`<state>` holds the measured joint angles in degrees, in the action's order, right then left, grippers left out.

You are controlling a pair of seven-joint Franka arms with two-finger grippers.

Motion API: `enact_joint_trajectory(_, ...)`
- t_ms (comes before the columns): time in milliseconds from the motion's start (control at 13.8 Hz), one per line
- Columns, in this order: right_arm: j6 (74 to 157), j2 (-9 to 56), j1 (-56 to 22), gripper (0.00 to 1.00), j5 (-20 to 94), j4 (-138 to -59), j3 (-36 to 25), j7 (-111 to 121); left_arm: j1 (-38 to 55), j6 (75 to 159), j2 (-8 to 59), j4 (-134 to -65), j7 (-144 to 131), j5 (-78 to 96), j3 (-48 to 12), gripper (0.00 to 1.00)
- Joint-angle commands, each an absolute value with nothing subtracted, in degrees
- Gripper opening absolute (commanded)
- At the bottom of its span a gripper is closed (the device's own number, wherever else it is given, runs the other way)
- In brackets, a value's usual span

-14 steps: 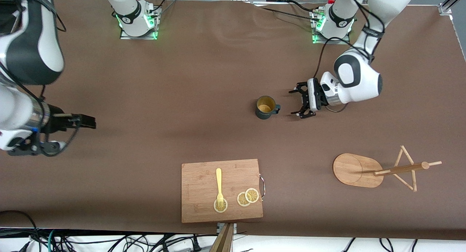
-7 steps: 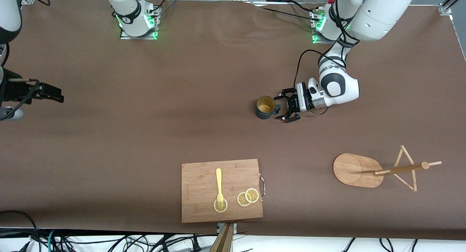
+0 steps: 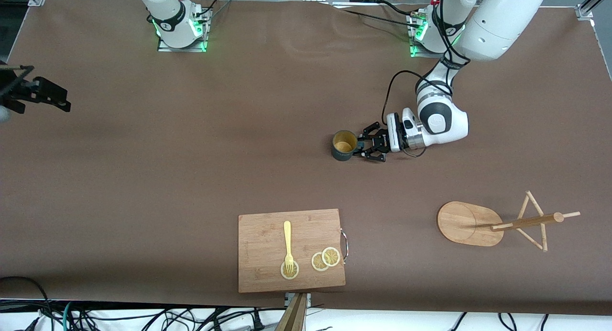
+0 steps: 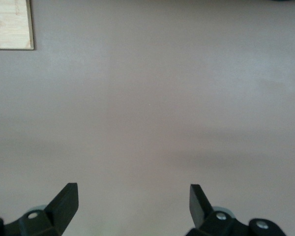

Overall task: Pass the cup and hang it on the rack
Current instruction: 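Grasp the teal mug handle with the left gripper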

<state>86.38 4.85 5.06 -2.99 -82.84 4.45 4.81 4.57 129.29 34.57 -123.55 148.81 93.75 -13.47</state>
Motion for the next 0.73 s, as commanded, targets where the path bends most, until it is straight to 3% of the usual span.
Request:
enact_joint_trajectory(0,87.63,0.62,6.50,1.00,-3.16,-87.53,4.66,6.06,3.26,126.21,36.47,-122.26,150.91,95.71,-13.54,0.02)
enact_joint_trajectory(363,87.45,0.18,8.52,1.00,-3.16,-89.47,4.05,9.83,-0.08,122.71,35.69,-122.78,147.41,95.71,-13.62,0.00)
enact_joint_trajectory(654,86.84,0.79,8.44,1.00,-2.99,-88.95,4.30,8.44,-4.64,120.24,30.33,-124.80,142.12,92.56,-13.45,0.00)
